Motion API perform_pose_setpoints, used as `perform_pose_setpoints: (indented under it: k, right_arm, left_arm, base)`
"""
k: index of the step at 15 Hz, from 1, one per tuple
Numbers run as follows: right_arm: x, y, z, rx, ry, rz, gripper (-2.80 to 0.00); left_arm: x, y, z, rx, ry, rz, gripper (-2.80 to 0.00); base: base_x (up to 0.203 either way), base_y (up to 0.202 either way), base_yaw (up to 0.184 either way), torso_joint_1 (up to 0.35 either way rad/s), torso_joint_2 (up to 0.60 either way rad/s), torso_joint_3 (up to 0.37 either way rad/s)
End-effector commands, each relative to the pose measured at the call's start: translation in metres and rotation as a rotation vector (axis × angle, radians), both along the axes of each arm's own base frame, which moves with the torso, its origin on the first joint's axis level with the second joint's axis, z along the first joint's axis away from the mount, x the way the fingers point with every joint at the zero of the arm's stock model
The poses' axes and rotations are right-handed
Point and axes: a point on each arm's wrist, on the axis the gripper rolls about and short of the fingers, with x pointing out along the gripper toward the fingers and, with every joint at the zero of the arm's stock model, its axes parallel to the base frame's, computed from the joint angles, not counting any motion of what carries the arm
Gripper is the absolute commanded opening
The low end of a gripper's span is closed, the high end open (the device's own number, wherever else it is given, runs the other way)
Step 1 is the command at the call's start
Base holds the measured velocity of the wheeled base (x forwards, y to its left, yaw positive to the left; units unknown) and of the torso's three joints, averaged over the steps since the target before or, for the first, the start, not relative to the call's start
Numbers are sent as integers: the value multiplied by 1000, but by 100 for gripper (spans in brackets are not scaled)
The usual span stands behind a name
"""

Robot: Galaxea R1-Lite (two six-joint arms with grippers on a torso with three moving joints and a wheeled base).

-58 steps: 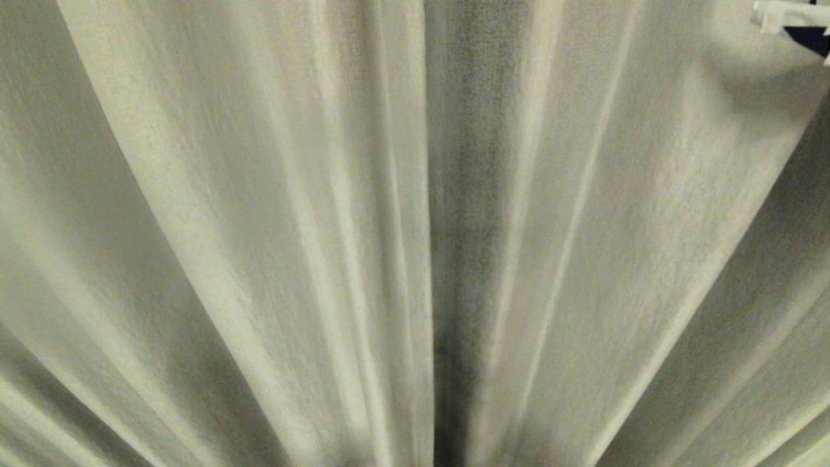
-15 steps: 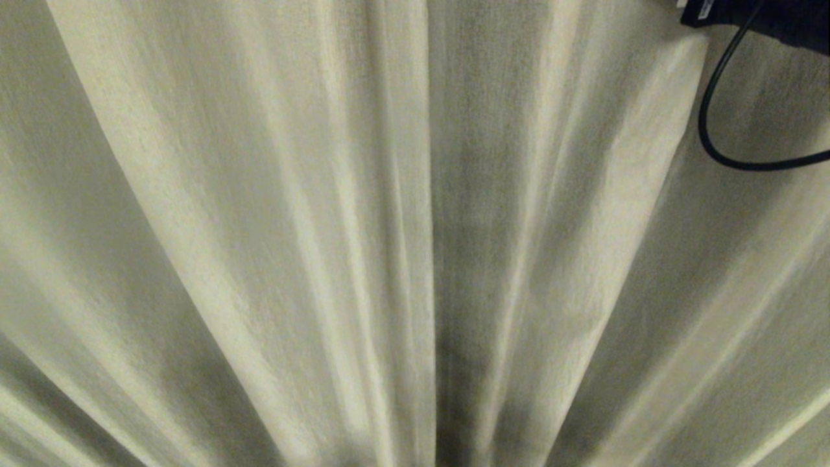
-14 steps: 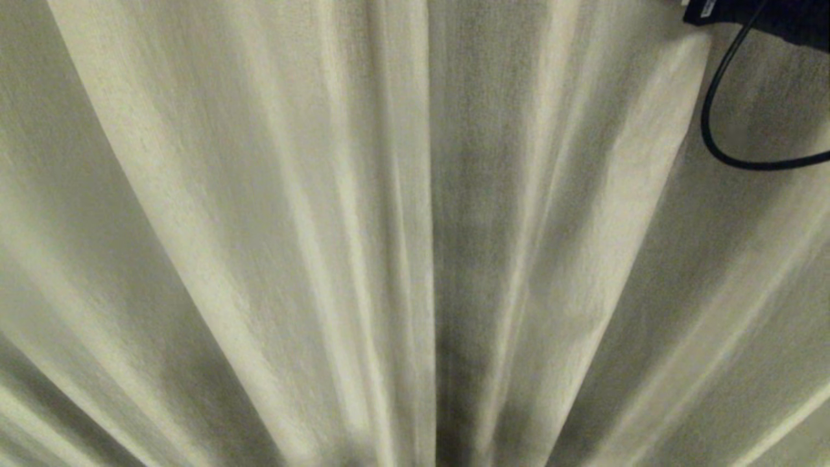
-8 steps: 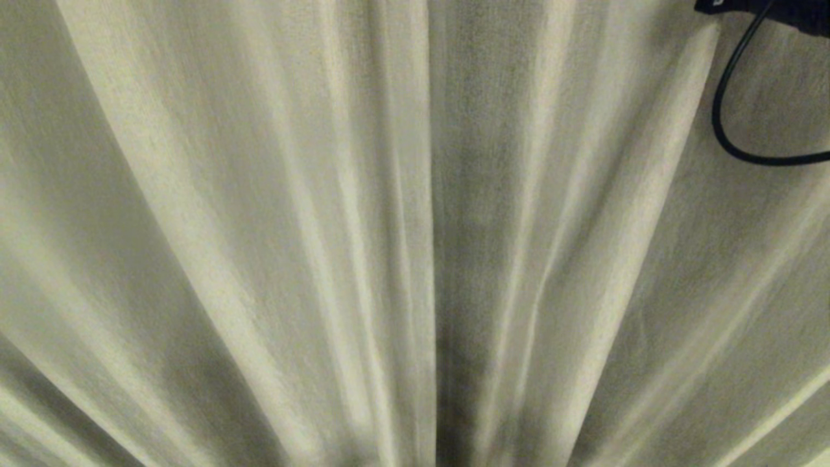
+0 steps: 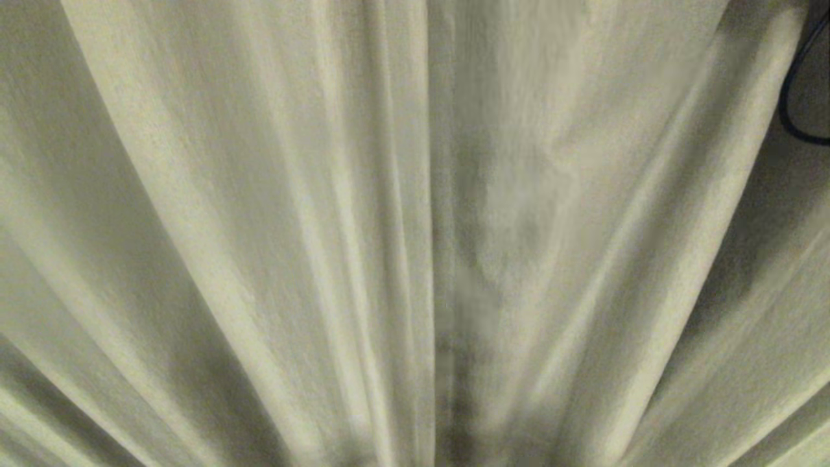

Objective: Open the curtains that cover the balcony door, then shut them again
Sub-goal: Pull the outer curtains open on both sides

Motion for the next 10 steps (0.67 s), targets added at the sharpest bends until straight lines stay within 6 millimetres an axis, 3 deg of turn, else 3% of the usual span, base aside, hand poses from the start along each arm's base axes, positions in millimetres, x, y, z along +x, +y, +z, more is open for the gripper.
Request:
perform_pose_setpoints:
  k: [1,10]
  right_arm:
    - [-10,-30,5,-1,-22,-108,-280]
    - [-38,-137,1,89,-27,-467,-280]
  left_arm:
    - [0,0,0,0,-3,1,-280]
    - [0,0,0,0,-2,-1,-280]
  base:
    - [0,0,0,0,0,0]
    - [0,0,0,0,0,0]
